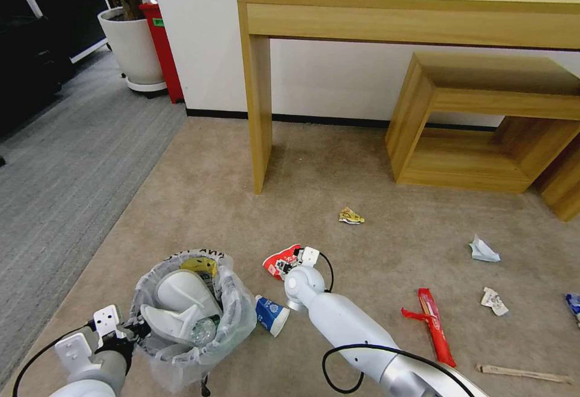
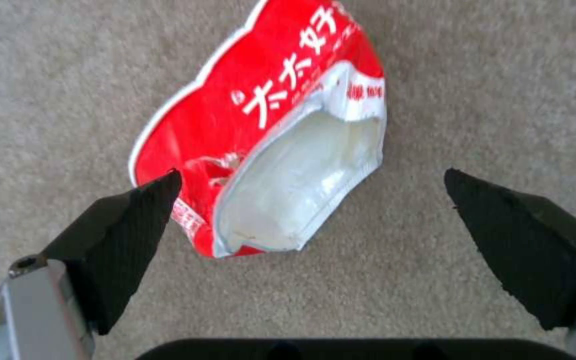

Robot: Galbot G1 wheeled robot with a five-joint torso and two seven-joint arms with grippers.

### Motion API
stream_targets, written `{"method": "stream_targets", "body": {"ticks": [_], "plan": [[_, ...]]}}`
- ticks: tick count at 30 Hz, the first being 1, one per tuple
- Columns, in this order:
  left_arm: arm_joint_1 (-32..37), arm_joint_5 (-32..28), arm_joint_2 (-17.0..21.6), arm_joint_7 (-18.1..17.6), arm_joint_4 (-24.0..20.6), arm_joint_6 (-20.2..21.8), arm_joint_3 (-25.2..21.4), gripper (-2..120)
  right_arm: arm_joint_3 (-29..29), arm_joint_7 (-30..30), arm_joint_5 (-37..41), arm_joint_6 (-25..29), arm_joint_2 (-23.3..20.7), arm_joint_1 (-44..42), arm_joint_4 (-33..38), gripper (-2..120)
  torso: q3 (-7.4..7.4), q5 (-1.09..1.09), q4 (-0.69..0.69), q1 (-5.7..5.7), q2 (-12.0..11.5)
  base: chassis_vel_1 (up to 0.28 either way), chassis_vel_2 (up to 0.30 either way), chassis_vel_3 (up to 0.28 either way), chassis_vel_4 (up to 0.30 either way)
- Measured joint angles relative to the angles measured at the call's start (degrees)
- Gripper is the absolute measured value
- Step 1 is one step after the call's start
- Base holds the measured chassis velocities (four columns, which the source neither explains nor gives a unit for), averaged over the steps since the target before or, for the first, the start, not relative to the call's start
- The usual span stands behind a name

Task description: Pick up the trash bin and place the garbage on the floor into it.

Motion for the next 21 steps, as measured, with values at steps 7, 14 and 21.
{"method": "stream_targets", "body": {"ticks": [7,14,21], "plan": [[0.54,-0.13,0.20,0.25,-0.68,-0.26,0.32,1,1.28,-2.85,-2.23,0.99,2.83,0.87,-5.24,100,0.00,0.01,0.00,0.00,0.00,0.000,0.000,0.000,0.000],[0.82,-0.10,0.28,0.68,-0.65,-0.75,0.38,1,1.00,-4.42,-3.63,1.45,4.44,1.83,-7.29,89,0.00,0.00,0.01,0.00,0.00,0.000,0.000,0.000,0.000],[0.83,-0.12,0.39,0.81,-0.70,-0.91,0.53,1,1.08,-5.80,-4.74,1.62,5.08,2.58,-9.70,79,0.00,0.00,0.00,0.00,0.00,0.000,0.000,0.000,0.000]]}}
